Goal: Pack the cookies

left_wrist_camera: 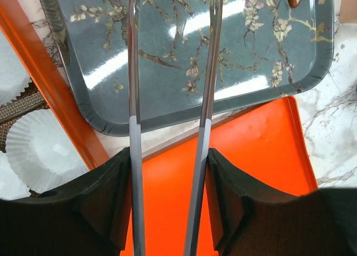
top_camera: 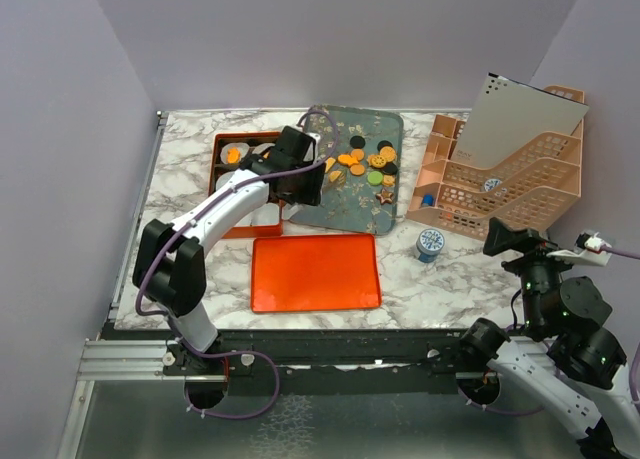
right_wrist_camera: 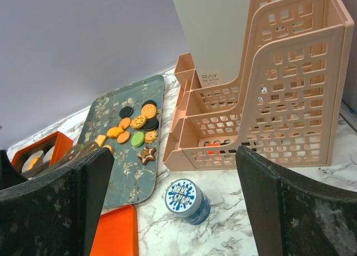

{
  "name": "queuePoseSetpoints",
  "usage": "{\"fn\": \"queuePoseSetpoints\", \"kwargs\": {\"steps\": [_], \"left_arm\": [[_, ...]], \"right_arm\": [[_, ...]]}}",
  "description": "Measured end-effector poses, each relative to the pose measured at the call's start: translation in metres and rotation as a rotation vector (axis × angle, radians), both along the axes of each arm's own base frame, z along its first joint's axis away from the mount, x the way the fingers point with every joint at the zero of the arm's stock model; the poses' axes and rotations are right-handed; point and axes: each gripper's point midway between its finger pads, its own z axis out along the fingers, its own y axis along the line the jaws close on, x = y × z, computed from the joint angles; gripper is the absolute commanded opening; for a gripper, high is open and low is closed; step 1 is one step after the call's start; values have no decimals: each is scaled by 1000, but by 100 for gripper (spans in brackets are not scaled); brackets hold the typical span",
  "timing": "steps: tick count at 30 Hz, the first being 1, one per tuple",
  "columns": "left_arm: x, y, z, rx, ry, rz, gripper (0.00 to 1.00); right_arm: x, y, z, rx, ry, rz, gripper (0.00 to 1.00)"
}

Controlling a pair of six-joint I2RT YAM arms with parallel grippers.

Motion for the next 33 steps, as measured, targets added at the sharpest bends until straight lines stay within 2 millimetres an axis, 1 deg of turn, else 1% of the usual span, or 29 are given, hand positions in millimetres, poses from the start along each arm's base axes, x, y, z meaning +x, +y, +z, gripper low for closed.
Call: {"fn": "queuePoseSetpoints", "kwargs": {"steps": [7,19,24,27,29,33], "left_arm": [[-5,-10,-14,18,28,-15,57],[1,-6,-37,74,51,28,56],[3,-7,-51,98,70,33,50],[4,-9,-54,101,77,32,45],[7,-12,-54,97,74,33,40],[10,-16,-51,90,68,33,25]], "right_arm": [[2,1,-1,-8,9,0,100],[2,1,-1,-8,8,-1,100],[2,1,-1,-8,9,-1,100],[2,1,-1,-8,9,-1,100],[2,1,-1,-8,9,0,100],[2,1,-1,-9,9,0,100]]}}
